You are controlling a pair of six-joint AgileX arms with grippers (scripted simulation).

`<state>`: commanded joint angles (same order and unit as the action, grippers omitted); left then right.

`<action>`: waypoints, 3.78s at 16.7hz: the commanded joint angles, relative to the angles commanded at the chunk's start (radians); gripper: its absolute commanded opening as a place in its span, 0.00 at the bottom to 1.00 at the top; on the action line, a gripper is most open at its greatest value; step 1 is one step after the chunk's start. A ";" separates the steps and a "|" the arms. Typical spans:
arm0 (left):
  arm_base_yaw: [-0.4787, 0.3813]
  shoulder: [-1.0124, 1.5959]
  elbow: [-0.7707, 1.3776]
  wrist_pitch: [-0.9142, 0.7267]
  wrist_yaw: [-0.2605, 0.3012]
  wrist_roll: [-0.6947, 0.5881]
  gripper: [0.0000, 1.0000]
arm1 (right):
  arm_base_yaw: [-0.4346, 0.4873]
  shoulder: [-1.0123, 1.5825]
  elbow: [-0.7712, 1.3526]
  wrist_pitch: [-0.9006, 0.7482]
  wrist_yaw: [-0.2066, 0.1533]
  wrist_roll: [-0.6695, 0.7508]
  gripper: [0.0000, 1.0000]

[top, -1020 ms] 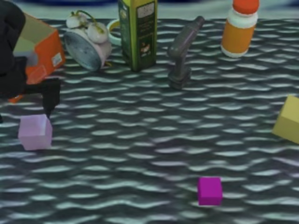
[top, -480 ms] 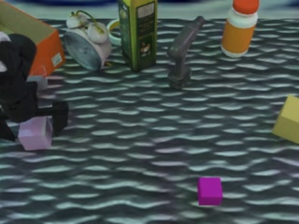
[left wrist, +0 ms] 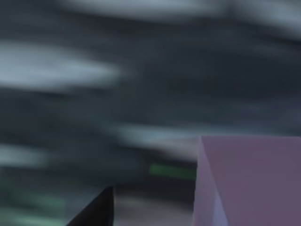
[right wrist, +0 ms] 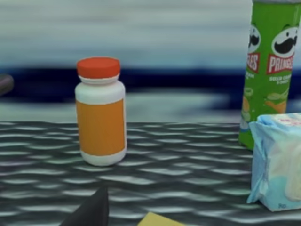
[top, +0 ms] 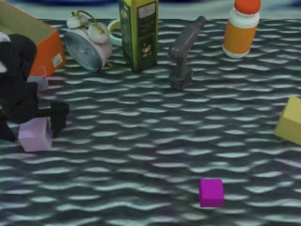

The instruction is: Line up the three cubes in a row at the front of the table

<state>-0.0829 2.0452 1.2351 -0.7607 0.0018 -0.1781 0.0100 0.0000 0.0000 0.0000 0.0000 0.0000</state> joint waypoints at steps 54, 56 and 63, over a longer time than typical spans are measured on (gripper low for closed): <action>-0.847 -0.034 0.365 -0.389 -0.018 -0.755 0.00 | 0.000 0.000 0.000 0.000 0.000 0.000 1.00; -0.845 -0.024 0.335 -0.352 -0.018 -0.757 0.00 | 0.000 0.000 0.000 0.000 0.000 0.000 1.00; -0.852 0.037 0.190 -0.141 -0.018 -0.757 0.00 | 0.000 0.000 0.000 0.000 0.000 0.000 1.00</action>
<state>-0.9345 2.0823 1.4252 -0.9014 -0.0160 -0.9353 0.0100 0.0000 0.0000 0.0000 0.0000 0.0000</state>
